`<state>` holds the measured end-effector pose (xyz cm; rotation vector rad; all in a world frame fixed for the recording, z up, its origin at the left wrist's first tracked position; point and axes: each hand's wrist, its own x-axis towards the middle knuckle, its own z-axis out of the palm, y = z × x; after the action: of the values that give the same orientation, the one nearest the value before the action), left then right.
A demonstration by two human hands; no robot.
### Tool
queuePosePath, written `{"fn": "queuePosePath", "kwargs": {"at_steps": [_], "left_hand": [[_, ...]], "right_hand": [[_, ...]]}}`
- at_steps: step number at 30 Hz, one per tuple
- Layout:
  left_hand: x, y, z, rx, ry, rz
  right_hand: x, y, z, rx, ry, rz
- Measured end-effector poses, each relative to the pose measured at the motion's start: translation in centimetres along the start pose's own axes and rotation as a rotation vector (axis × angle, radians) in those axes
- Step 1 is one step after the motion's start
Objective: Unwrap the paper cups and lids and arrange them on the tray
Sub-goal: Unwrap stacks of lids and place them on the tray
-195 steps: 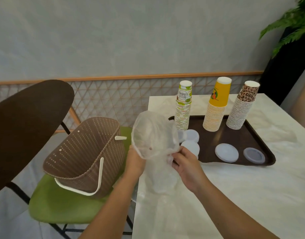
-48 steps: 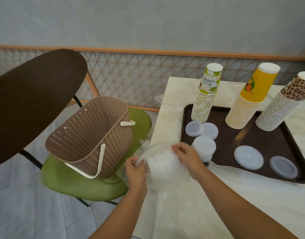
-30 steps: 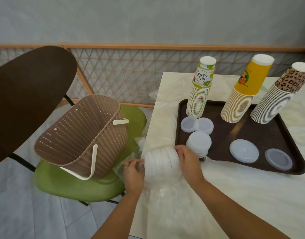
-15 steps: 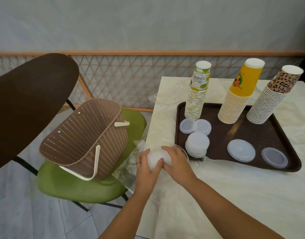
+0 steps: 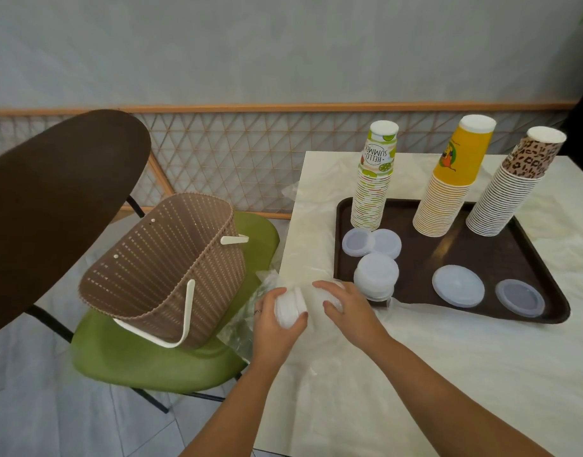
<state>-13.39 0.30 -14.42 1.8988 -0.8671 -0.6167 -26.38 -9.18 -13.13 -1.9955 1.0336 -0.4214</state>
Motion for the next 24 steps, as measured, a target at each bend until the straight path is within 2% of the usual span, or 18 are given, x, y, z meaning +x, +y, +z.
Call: {"fn": "queuePosePath", "kwargs": {"at_steps": [6, 10, 18, 24], "left_hand": [[-0.4, 0.5, -0.5, 0.03, -0.04, 0.12], [-0.7, 0.7, -0.4, 0.011, -0.096, 0.15], [-0.3, 0.7, -0.7, 0.012, -0.099, 0.142], [0.0, 0.2, -1.0, 0.004, -0.114, 0.097]], "right_hand": [[-0.4, -0.2, 0.8, -0.076, -0.016, 0.039], [-0.2, -0.7, 0.8, 0.0, 0.013, 0.076], [0.2, -0.4, 0.7, 0.006, -0.017, 0.06], [0.1, 0.1, 1.1, -0.04, 0.09, 0.054]]}}
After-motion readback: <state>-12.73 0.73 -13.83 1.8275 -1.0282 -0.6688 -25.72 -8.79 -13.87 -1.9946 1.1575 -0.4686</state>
